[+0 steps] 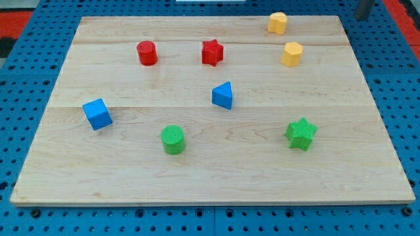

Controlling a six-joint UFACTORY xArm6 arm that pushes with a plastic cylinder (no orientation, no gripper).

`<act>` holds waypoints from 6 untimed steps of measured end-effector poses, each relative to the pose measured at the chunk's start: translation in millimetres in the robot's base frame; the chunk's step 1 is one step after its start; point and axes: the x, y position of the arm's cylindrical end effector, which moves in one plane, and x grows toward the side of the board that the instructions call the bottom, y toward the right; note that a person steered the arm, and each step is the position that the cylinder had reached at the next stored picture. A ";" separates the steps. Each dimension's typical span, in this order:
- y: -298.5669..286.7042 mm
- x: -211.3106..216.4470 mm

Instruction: Move the yellow heart slightly left and down

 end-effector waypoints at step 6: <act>-119.0 -3.1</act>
